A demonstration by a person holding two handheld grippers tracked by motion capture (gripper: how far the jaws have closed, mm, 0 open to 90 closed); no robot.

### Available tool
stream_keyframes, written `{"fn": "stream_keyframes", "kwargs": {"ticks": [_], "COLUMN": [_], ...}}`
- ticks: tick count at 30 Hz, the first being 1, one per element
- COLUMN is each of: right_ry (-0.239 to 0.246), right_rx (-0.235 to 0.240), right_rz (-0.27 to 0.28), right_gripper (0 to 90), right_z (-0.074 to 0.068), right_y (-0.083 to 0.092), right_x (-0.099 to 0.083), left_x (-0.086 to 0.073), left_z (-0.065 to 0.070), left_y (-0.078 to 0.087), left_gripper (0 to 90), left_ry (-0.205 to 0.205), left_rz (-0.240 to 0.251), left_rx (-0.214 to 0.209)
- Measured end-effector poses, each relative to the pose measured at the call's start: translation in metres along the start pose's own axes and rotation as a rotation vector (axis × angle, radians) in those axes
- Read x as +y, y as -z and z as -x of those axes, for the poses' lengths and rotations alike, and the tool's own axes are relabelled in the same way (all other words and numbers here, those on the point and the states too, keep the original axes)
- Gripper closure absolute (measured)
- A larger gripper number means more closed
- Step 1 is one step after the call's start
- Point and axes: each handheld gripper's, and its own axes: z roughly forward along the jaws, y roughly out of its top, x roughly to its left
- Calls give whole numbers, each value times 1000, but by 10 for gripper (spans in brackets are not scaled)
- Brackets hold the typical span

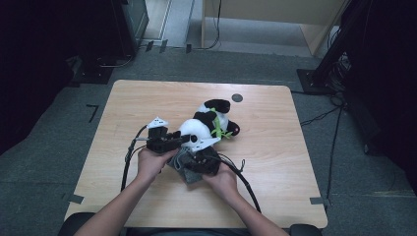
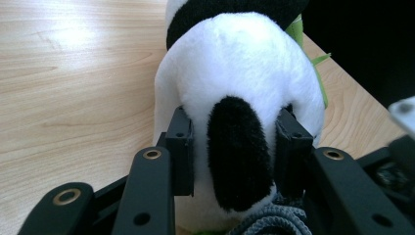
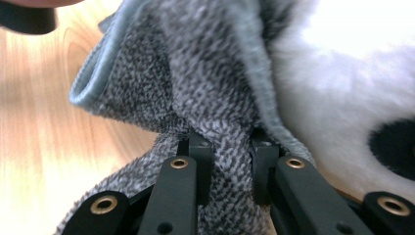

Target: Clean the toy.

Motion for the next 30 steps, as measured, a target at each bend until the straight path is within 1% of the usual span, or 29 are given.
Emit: {"fn": "stream_keyframes", "kwargs": {"ticks": [2, 4, 6, 7, 8, 10, 11, 12, 15, 17, 19, 20, 21, 23, 25, 26, 27, 29, 30], "right_ry": [11, 15, 15, 16, 21, 24, 15, 12, 23, 45, 65, 79, 90, 110, 103, 95, 88, 66, 43], "right_rx": [15, 19, 12, 7, 1, -6, -5, -2, -23, -35, -60, -78, -91, -100, -96, -97, -97, -101, -100], "right_rz": [-10, 6, 38, 53, 79, 134, 149, 155, 151, 149, 142, 138, 135, 129, 125, 112, 91, 45, 23], "right_gripper": [786, 785, 785, 786, 786, 786, 787, 788, 790, 790, 793, 794, 796, 800, 801, 801, 801, 800, 799], "right_z": [-2, -3, -1, 0, 1, 3, 3, 3, 1, -2, -7, -8, -9, -8, -5, -3, -2, 3, 7], "right_y": [8, 18, 35, 41, 47, 56, 56, 54, 40, 32, 26, 23, 21, 18, 16, 16, 14, 9, 7], "right_x": [5, 7, 10, 11, 12, 12, 12, 12, 11, 12, 14, 14, 14, 11, 10, 9, 8, 5, 3], "left_x": [0, 1, 1, 2, 2, 2, 2, 2, 0, 0, 0, 0, 0, 0, 2, 3, 4, 7, 8], "left_z": [-2, -3, -3, -4, -4, -3, -2, 0, 3, 5, 5, 5, 5, 4, 4, 4, 4, 2, 1], "left_y": [0, 0, 1, 1, 1, 1, 1, 1, 0, 1, 1, 1, 1, 1, 1, 2, 3, 5, 6], "left_gripper": [598, 596, 595, 594, 594, 593, 594, 594, 596, 598, 600, 602, 603, 604, 607, 610, 615, 622, 624], "left_ry": [7, 10, 17, 22, 27, 31, 29, 29, 25, 24, 30, 27, 24, 37, 37, 41, 38, 47, 51], "left_rz": [0, -2, 0, -3, -5, -6, -8, -8, -10, -11, -17, -19, -24, -26, -30, -25, -29, -16, -10], "left_rx": [-4, -6, -10, -13, -18, -22, -24, -24, -20, -16, -14, -11, -10, -14, -13, -14, -15, -12, -12]}}
